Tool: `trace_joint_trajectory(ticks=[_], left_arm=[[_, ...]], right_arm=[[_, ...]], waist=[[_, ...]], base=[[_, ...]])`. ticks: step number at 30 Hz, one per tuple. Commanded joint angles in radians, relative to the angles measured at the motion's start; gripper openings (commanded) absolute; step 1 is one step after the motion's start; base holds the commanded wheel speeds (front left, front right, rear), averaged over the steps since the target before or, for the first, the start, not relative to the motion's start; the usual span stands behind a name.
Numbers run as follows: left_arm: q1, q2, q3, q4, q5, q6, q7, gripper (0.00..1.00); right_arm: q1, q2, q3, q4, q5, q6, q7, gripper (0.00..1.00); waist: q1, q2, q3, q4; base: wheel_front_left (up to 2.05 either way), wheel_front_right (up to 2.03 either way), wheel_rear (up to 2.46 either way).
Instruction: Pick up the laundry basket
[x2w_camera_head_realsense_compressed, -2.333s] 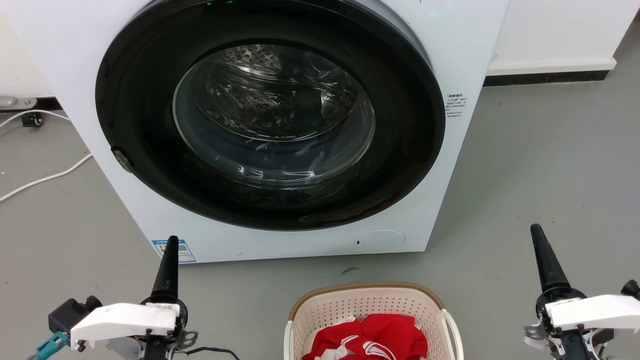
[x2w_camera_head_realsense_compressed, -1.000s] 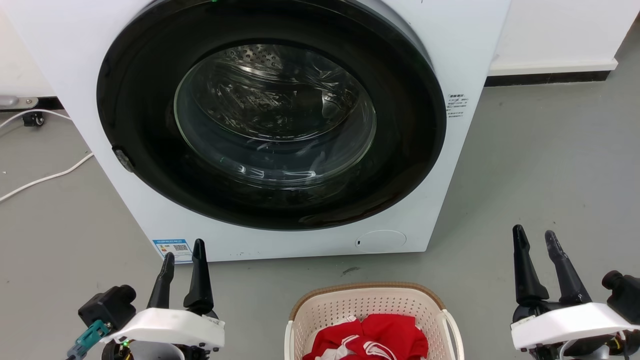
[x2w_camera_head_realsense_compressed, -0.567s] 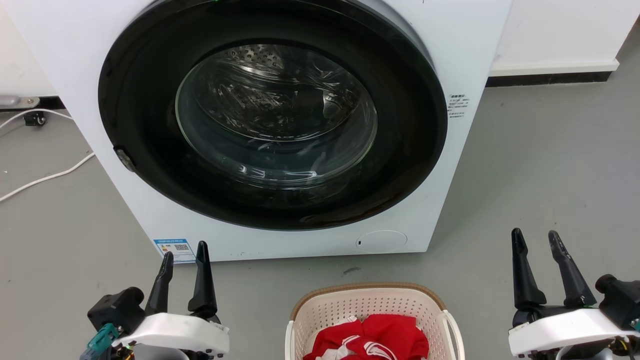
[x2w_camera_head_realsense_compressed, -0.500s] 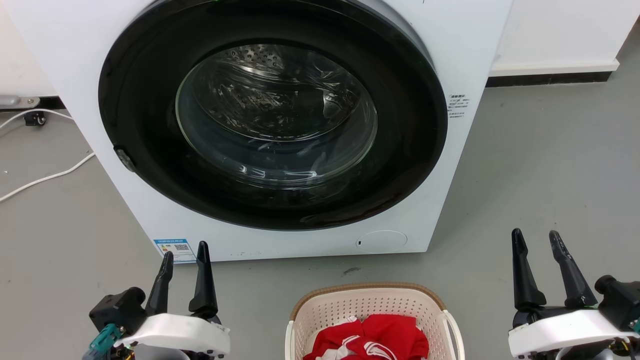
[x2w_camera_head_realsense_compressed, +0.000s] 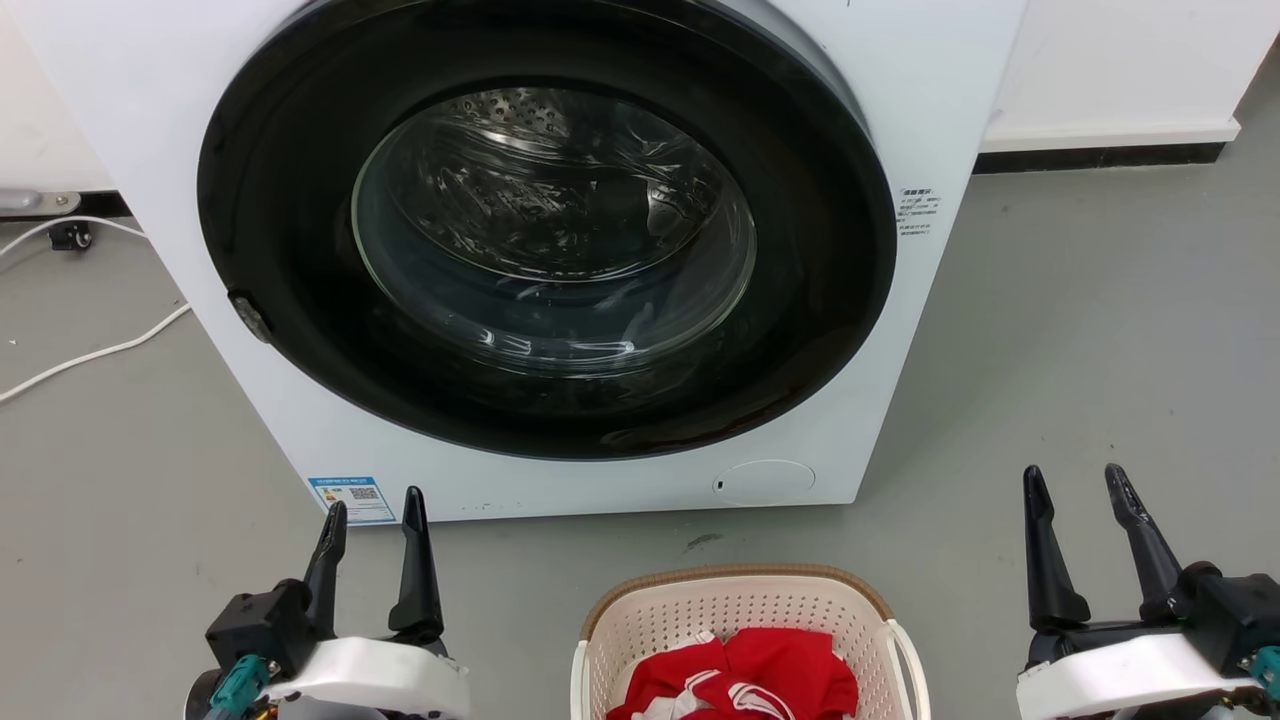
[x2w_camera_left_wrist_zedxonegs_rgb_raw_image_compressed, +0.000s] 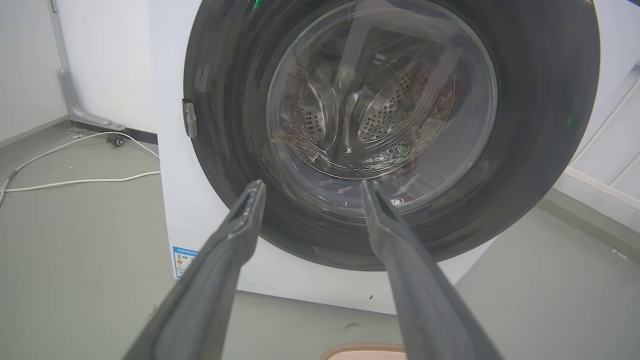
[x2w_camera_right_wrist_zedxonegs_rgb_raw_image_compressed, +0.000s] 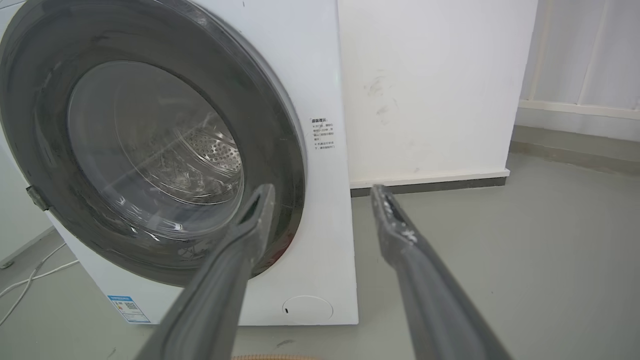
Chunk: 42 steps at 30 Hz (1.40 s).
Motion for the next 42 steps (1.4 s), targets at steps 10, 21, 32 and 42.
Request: trace_joint_trajectory(ticks=[10, 21, 32, 42], left_arm=[[0.012, 0.003, -0.009, -0.011, 0.100, 0.012, -0.029, 1.00], [0.022, 0.004, -0.020, -0.015, 0.188, 0.028, -0.050, 1.00], [0.032, 0.004, -0.026, -0.017, 0.256, 0.042, -0.068, 1.00], [0.030, 0.004, -0.022, -0.007, 0.251, 0.043, -0.067, 1.00]], right_arm=[[0.016, -0.005, -0.003, -0.023, -0.094, 0.000, -0.028, 1.00], [0.026, -0.005, -0.001, -0.034, -0.178, 0.000, -0.048, 1.00], [0.034, -0.005, 0.006, -0.045, -0.245, 0.000, -0.064, 1.00], [0.034, -0.005, 0.005, -0.041, -0.238, 0.000, -0.064, 1.00]], waist=[[0.0000, -0.0001, 0.003, 0.002], [0.0000, -0.0001, 0.005, 0.002], [0.0000, -0.0001, 0.007, 0.004], [0.0000, -0.0001, 0.008, 0.004]], base=[[0.00, 0.00, 0.00], [0.00, 0.00, 0.00], [0.00, 0.00, 0.00], [0.00, 0.00, 0.00]])
